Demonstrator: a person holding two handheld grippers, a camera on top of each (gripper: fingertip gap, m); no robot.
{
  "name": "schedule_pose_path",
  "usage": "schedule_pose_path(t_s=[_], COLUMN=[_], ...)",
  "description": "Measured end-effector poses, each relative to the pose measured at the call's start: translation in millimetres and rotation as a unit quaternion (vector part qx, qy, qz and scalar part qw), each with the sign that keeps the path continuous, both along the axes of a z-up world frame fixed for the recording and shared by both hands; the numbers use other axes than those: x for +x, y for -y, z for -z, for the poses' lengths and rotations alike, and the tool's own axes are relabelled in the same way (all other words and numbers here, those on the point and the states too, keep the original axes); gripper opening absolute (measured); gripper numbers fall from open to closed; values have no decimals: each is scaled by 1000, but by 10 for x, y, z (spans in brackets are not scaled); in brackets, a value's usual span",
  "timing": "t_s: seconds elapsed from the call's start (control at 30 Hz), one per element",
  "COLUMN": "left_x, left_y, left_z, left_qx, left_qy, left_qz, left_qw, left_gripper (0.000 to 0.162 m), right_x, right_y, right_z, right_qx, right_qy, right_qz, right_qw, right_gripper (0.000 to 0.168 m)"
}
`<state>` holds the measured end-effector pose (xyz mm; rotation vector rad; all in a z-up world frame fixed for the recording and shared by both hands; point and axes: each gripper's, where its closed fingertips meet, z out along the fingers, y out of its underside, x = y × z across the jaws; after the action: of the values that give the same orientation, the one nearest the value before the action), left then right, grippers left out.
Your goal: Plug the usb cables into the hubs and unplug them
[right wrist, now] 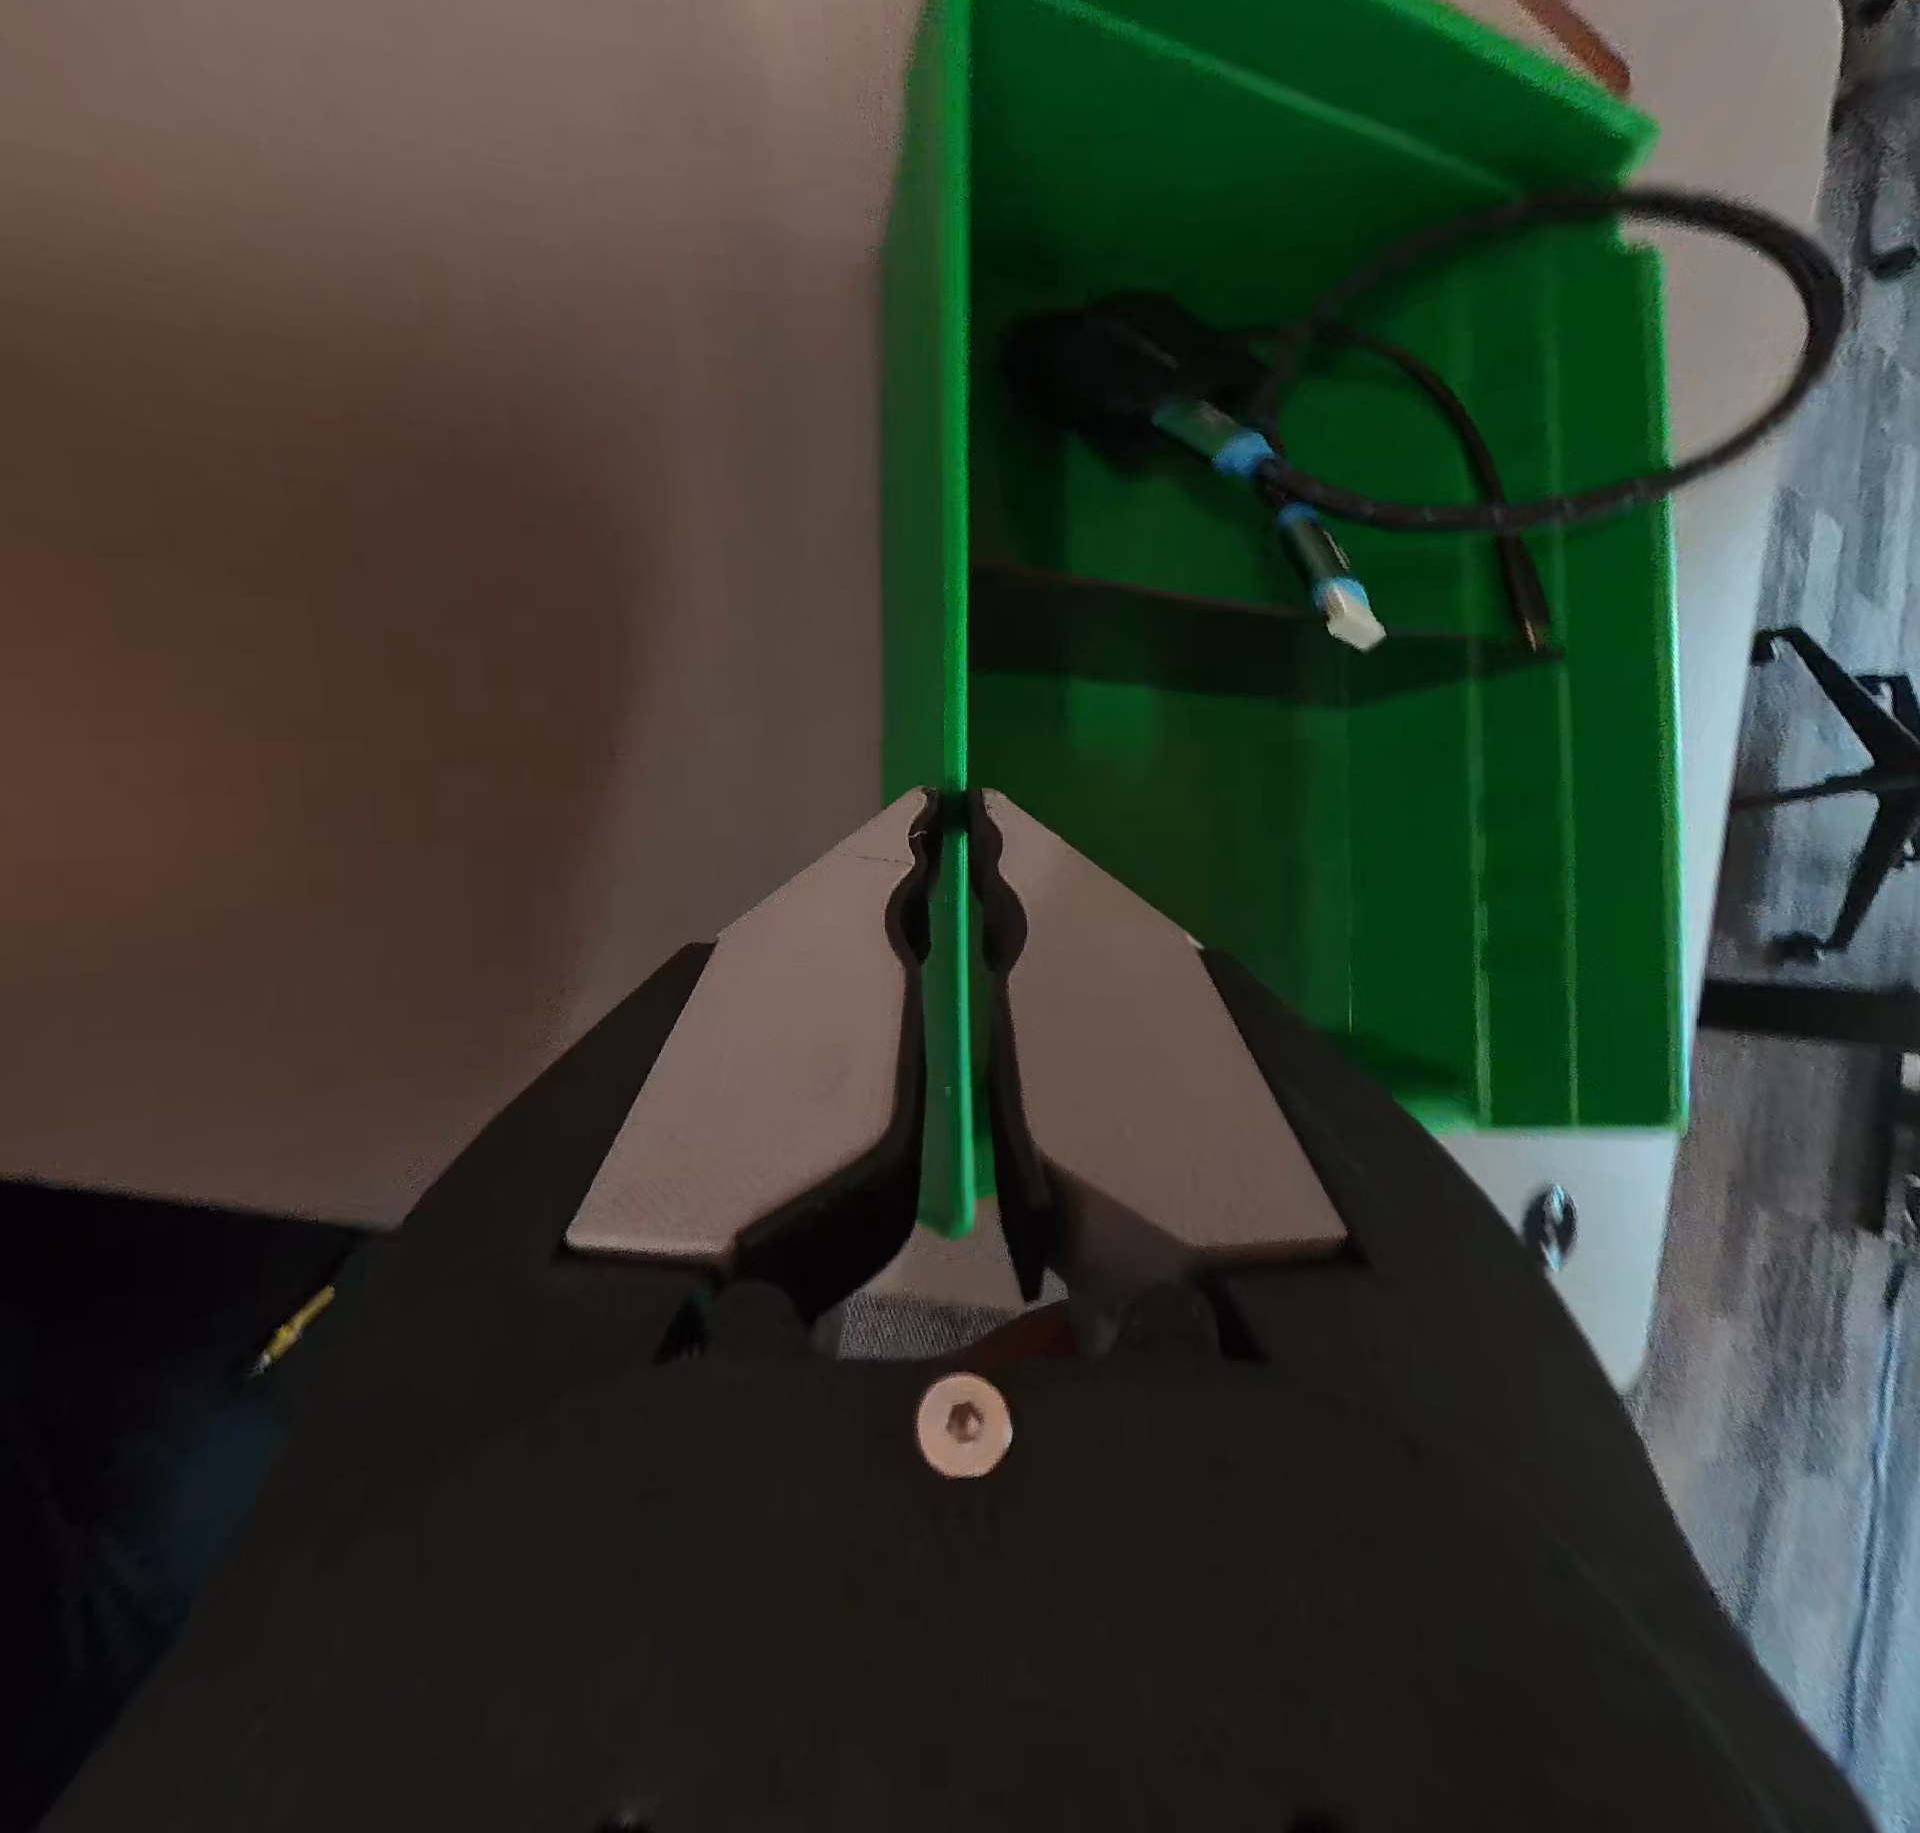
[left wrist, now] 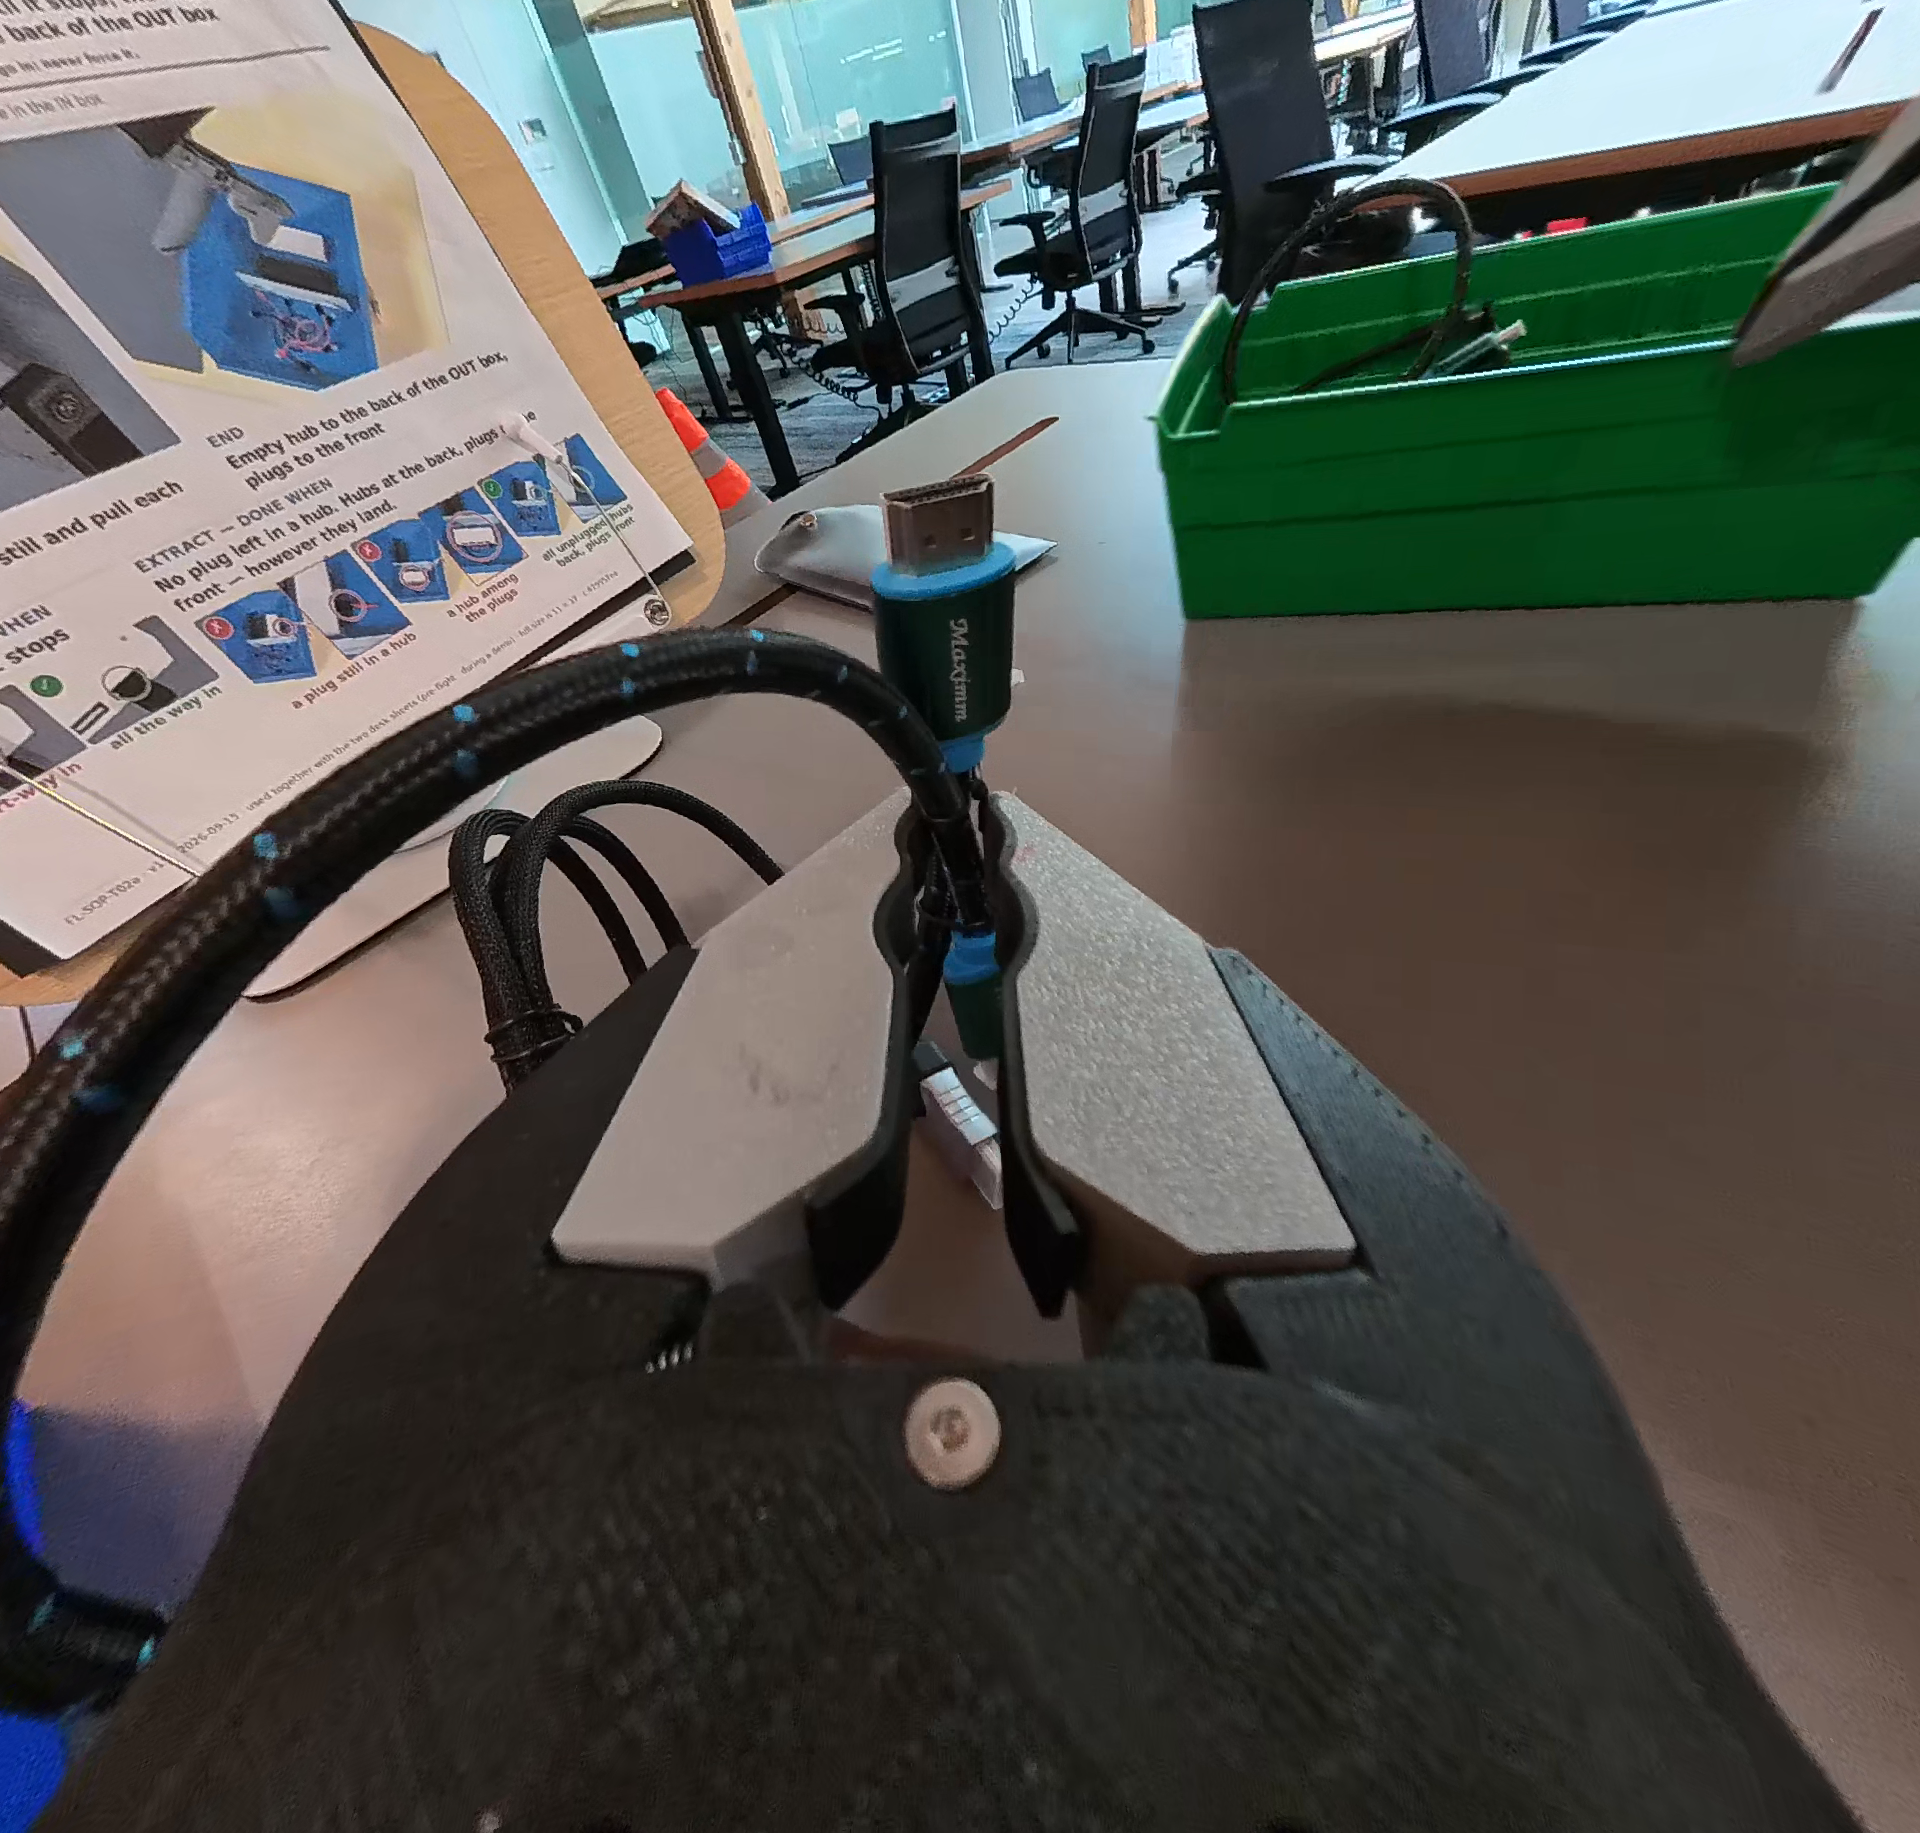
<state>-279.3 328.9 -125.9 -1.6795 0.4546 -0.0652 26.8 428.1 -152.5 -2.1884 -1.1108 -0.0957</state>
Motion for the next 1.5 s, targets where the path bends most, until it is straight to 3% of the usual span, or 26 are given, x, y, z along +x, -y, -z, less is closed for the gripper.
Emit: schedule_pose_path(t_s=[0.27, 0.33, 0.47, 0.63, 0.8, 0.9, 0.97, 1.0, 1.13, 1.3, 1.5], left_x=[-67, -66, -55, 89, 252, 400, 436, 445, 484, 328, -379], left_y=[-9, -5, -4, 30, 76, 146, 150, 151, 174, 284, 492], left_z=[-8, 4, 14, -10, 17, -11, 17, 41, 80, -88, -491], left_qx=[3, -2, -3, 3, -15, -21, -33, -42, -75, -40, -29], left_qy=[2, 6, 3, 13, 47, 75, 83, 88, 125, 126, 146], left_qz=[-9, -4, -1, 37, 85, 130, 137, 140, 163, 162, 50], left_qw=[1000, 1000, 1000, 999, 995, 988, 987, 985, 976, 978, 988], left_gripper=[8, 8, 7, 7, 7, 8, 8, 9, 17, 35, 33], right_x=[-659, -741, -1148, -2076, -2690, -2876, -2929, -2940, -2914, -2553, -2072], right_y=[-504, -470, -112, 716, 1149, 1237, 1305, 1321, 1162, 659, 559], right_z=[-18, -105, -321, -379, -496, -511, -533, -527, -484, -563, -466], right_qx=[39, 58, 69, -14, -100, -146, -155, -151, -99, 7, 71], right_qy=[-21, -38, -131, -264, -385, -423, -436, -436, -419, -387, -306], right_qz=[-17, -21, -90, -275, -361, -376, -399, -407, -387, -294, -263], right_qw=[999, 997, 985, 925, 843, 812, 792, 788, 815, 874, 912], right_gripper=[4, 18, 20, 23, 32, 34, 14, 13, 9, 9, 9])
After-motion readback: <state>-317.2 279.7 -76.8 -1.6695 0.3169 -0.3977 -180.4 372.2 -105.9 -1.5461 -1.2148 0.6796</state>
